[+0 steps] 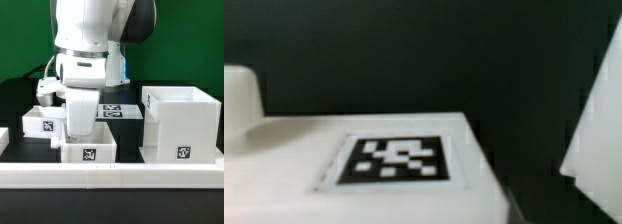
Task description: Assemble drawer
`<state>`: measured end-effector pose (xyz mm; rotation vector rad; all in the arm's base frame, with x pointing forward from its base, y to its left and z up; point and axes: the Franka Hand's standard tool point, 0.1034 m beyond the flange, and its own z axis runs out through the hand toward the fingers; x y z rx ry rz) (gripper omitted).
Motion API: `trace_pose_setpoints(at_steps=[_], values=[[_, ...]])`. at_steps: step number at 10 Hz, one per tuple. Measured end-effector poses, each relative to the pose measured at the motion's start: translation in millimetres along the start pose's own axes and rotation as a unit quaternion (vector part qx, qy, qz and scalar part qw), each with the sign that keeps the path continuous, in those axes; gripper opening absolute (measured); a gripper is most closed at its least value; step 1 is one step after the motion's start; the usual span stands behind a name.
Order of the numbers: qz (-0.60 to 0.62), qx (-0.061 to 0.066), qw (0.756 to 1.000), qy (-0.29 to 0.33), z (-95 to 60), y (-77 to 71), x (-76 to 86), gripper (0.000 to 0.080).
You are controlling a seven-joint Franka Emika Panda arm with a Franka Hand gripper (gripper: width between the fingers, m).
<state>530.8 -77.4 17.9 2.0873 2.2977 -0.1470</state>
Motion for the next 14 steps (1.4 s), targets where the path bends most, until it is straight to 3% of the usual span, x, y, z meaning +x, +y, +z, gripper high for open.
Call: trace_pose_setpoints(at_steps=[2, 5, 9, 10, 11, 14], values=[[0.037, 0.007, 0.999, 0.006, -2.0, 7.4, 24.7, 0.0042], [0.068, 0.006, 0.998, 0.013, -5.5, 22.1, 49.8, 0.0042], [0.078, -0.002, 0.997, 0.014, -2.2, 20.8, 50.5, 0.0042], [0.075, -0.027, 0.997, 0.016, 1.6, 19.1, 51.6, 0.0042], [0.075, -0.027, 0.997, 0.017, 4.8, 13.4, 53.2, 0.0042], [0.079, -0.045, 0.996, 0.019, 5.0, 12.2, 53.2, 0.0042]])
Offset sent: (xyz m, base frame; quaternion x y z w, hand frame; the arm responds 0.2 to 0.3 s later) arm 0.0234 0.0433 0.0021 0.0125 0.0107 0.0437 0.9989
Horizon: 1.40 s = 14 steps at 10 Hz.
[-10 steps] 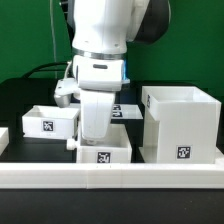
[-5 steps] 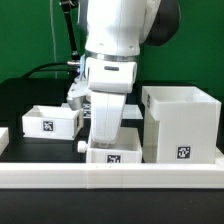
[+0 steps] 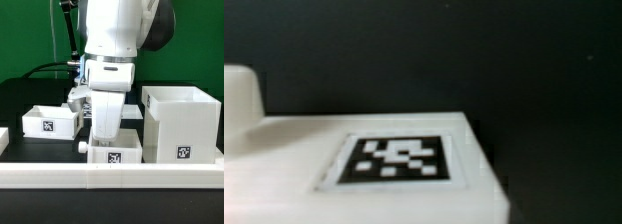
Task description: Assemble drawer
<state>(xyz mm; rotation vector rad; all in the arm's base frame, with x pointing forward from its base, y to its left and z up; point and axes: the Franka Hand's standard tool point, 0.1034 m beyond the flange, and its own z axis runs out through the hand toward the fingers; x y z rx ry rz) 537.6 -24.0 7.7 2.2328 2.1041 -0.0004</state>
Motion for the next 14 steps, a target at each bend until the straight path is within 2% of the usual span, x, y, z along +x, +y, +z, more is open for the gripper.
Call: trace_pose_setpoints(at_steps=[3, 7, 8, 9, 12, 13, 14], values=[[0.000, 0.002, 1.000, 0.000, 0.4, 0.2, 0.4, 0.0042], [-0.005, -0.002, 1.000, 0.001, -4.6, 3.5, 9.9, 0.0042], [0.000, -0.010, 1.000, 0.002, -6.6, 5.6, 11.9, 0.0042], [0.008, -0.029, 1.000, 0.007, -6.5, 5.8, 14.6, 0.0042], [0.010, -0.025, 1.000, 0.007, -4.2, 3.3, 12.6, 0.0042], [0.006, -0.014, 1.000, 0.004, -3.0, -0.5, 12.3, 0.0042], [0.002, -0.010, 1.000, 0.003, -2.6, -1.8, 11.2, 0.0042]])
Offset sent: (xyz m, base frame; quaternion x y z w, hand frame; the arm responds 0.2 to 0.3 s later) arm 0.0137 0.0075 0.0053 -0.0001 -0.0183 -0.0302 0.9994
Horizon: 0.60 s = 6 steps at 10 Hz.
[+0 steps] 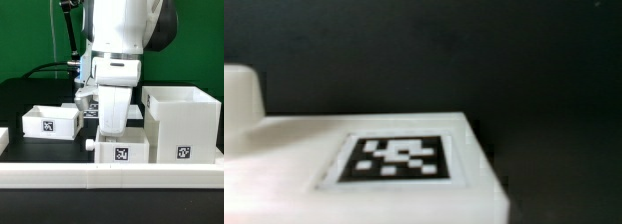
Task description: Assemble drawer
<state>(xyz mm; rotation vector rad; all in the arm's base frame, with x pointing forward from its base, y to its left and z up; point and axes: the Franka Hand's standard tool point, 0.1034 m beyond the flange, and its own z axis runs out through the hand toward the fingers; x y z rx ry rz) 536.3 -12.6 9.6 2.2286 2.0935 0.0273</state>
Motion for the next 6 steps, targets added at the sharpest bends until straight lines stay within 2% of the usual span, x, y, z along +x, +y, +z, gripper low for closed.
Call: trace_pose_setpoints(at_steps=[1, 3, 6], values=[[-0.006, 0.023, 1.000, -0.004, 1.3, -4.7, -4.6, 0.0042], [-0.011, 0.036, 0.999, -0.007, 2.3, -8.2, -7.3, 0.0042], [-0.010, 0.037, 0.999, -0.007, 3.2, -8.5, -6.7, 0.0042]])
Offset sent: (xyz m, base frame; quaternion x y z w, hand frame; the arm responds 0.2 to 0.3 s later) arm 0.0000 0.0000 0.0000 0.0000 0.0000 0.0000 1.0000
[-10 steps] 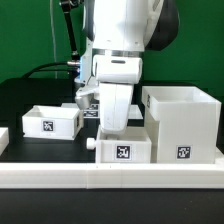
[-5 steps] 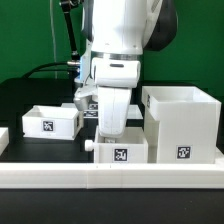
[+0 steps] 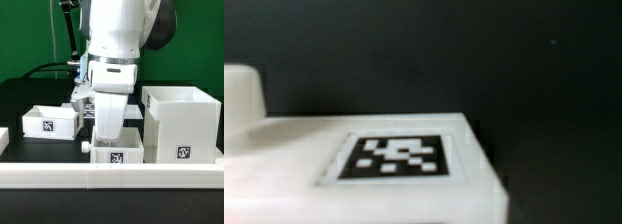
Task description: Assemble drawer
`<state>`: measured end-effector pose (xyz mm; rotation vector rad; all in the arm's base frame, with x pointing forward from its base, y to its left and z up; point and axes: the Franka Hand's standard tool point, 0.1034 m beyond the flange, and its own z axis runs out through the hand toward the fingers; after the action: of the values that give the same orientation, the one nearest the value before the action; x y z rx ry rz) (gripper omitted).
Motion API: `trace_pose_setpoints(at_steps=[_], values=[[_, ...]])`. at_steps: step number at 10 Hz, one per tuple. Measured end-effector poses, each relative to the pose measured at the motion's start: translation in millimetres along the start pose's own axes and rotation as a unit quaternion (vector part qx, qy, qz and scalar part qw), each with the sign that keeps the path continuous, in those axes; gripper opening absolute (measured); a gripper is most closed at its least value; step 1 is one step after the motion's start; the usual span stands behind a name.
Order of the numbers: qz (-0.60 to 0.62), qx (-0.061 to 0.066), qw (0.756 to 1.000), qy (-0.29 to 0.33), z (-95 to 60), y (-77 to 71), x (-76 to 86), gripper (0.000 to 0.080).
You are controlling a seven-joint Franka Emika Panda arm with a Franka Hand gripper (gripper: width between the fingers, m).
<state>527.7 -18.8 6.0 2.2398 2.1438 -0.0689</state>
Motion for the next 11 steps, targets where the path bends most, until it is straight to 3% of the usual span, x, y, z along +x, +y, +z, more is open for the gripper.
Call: trace_pose_setpoints(at_steps=[4, 8, 10, 11], values=[[-0.035, -0.010, 0.999, -0.007, -9.5, 15.2, 14.7, 0.0042], [-0.034, -0.005, 0.999, -0.009, -7.3, 12.0, 16.5, 0.0042], [-0.033, 0.007, 0.999, -0.011, -5.0, 6.5, 13.2, 0.0042], [-0.032, 0.004, 0.999, -0.010, -4.1, 5.9, 11.9, 0.0042]])
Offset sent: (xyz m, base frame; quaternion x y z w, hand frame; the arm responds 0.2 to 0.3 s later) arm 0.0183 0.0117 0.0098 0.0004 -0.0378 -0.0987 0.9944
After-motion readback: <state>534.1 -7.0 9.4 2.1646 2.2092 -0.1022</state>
